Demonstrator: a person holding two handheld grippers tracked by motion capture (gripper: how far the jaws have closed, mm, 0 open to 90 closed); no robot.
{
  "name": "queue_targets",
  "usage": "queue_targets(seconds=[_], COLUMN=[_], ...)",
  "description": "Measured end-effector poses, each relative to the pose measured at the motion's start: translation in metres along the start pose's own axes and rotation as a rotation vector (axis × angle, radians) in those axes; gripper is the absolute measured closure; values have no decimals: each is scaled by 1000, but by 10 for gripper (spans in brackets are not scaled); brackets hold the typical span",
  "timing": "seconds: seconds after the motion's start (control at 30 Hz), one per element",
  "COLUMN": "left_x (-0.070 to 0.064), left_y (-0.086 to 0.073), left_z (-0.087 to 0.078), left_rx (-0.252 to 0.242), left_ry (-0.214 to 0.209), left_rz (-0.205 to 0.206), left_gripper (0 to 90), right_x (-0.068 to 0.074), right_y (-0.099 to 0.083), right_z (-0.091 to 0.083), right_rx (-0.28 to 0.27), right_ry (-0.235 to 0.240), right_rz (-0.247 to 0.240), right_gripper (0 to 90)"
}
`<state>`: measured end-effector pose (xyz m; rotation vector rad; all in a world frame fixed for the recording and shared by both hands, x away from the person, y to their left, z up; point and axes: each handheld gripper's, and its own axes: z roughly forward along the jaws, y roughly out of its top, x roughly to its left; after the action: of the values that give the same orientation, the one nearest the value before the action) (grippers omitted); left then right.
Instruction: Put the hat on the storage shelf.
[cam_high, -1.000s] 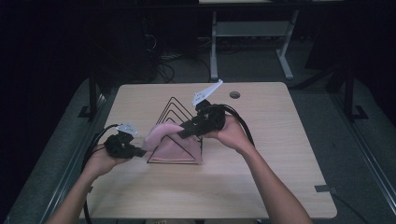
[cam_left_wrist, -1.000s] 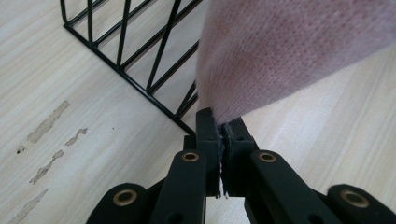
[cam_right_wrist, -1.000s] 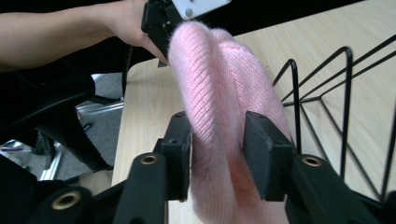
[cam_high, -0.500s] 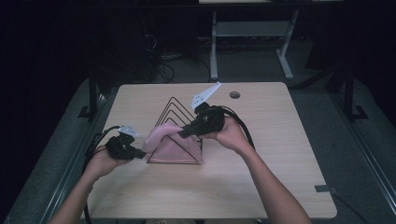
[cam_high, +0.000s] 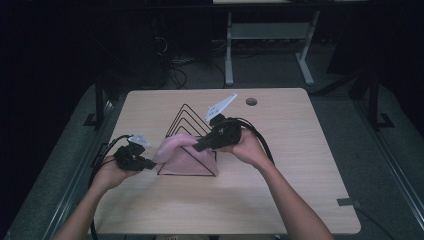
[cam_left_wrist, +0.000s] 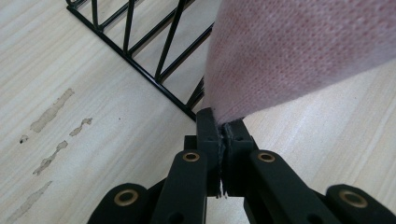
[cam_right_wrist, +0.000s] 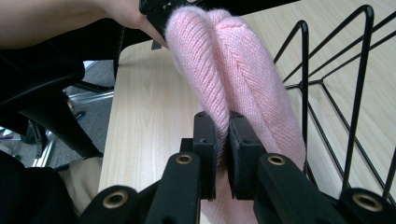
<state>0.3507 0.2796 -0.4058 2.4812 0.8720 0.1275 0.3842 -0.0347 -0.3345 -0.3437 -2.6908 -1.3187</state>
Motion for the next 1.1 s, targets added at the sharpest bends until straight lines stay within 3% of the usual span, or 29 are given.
queue_targets(seconds=[0.1,0.3,0.6,0.9,1.1], left_x=[-2,-4,-8,-8,-9], left_y=[1,0,-3,-5,-7], left_z=[1,-1,-14,-18,-18], left_rx=[-5,-13,-60,-93,-87], left_ry=[-5,-20,-17,-37,-38], left_rz=[-6,-7,3,-10,-14], left_gripper=[882,869,753,672,654], right_x=[0,1,3,-1,-4], right_y=[0,-4,-13,-27,-42], right_z=[-1,-4,-13,-32,-47], right_rx=[-3,-17,-37,-63,-69], right_ry=[2,1,-31,-69,-99], right_rz=[4,37,52,97,153], right_gripper=[806,666,519,438,405])
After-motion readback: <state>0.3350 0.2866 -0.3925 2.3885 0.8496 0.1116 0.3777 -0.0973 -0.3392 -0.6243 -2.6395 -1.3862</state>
